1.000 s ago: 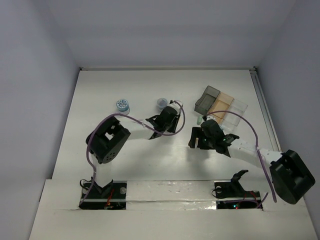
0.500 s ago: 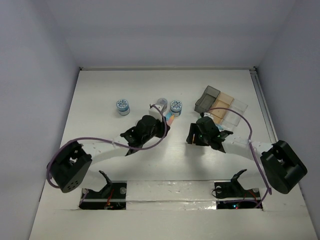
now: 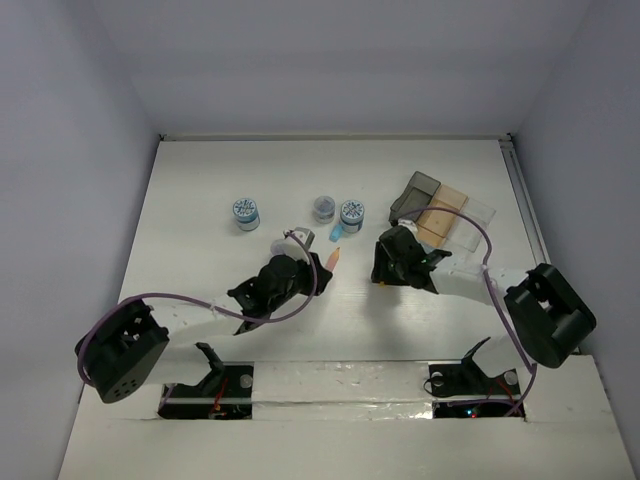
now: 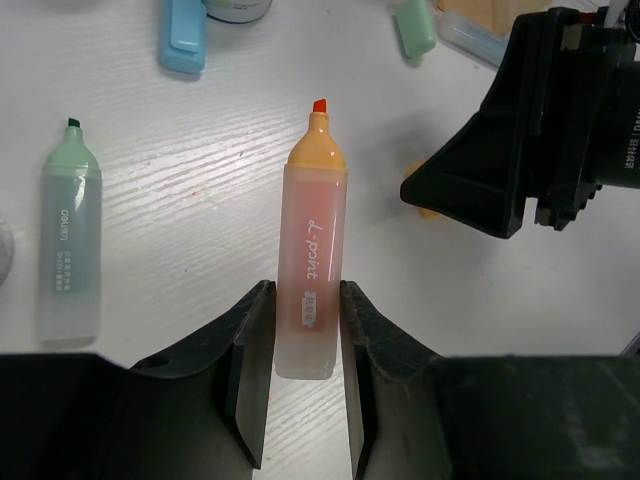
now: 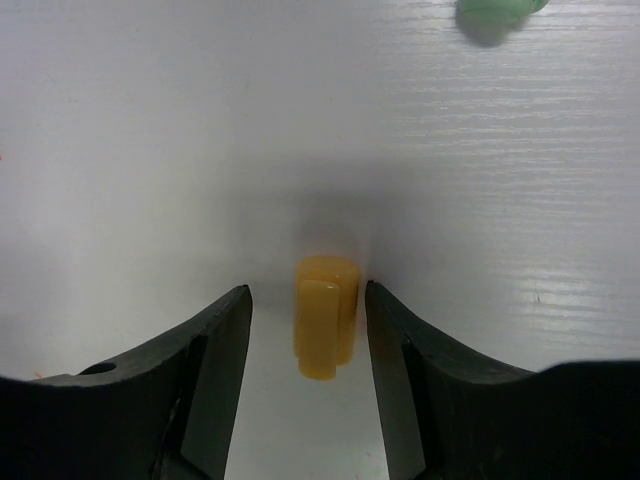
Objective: Sort the stationery into containers
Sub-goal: Pick up the pen cap from the center of the board.
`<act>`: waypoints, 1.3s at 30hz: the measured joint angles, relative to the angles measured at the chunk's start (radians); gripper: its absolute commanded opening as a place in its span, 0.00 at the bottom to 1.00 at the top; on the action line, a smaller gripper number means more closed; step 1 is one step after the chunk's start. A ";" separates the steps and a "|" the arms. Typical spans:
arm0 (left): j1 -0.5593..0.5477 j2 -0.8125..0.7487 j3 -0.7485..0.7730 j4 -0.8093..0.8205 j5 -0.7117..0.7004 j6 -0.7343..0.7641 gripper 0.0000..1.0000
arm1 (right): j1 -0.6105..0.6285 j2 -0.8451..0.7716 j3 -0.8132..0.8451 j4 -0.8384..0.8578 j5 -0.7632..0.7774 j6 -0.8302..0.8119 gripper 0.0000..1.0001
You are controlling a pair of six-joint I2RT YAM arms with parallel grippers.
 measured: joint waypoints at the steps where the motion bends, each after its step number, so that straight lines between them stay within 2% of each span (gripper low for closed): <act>1: -0.005 0.000 -0.004 0.004 -0.005 -0.004 0.00 | 0.000 0.008 0.010 -0.008 0.005 -0.003 0.55; 5: -0.024 0.000 -0.011 0.026 -0.022 -0.019 0.00 | 0.000 0.036 0.041 -0.033 0.019 -0.011 0.51; 9: -0.037 -0.001 -0.023 0.040 -0.042 -0.029 0.00 | 0.003 0.058 0.067 -0.064 0.040 -0.021 0.41; 14: -0.048 -0.001 -0.034 0.045 -0.064 -0.042 0.00 | 0.015 0.084 0.100 -0.104 0.067 -0.030 0.40; 15: -0.050 -0.002 -0.035 0.045 -0.067 -0.045 0.00 | 0.019 0.089 0.106 -0.111 0.072 -0.032 0.30; 18: -0.056 -0.007 -0.036 0.047 -0.082 -0.050 0.00 | 0.026 0.095 0.116 -0.127 0.086 -0.034 0.18; 24: -0.061 -0.021 -0.036 0.051 -0.083 -0.058 0.00 | 0.033 0.079 0.113 -0.128 0.082 -0.033 0.15; 27: -0.061 -0.035 -0.036 0.063 -0.061 -0.068 0.00 | 0.033 0.012 0.109 -0.115 0.058 -0.043 0.14; 33: -0.057 -0.099 -0.036 0.109 0.025 -0.107 0.00 | 0.033 -0.282 0.116 0.042 0.003 -0.103 0.14; 39: 0.033 -0.132 -0.075 0.322 0.237 -0.237 0.00 | 0.034 -0.470 0.120 0.270 -0.087 -0.140 0.14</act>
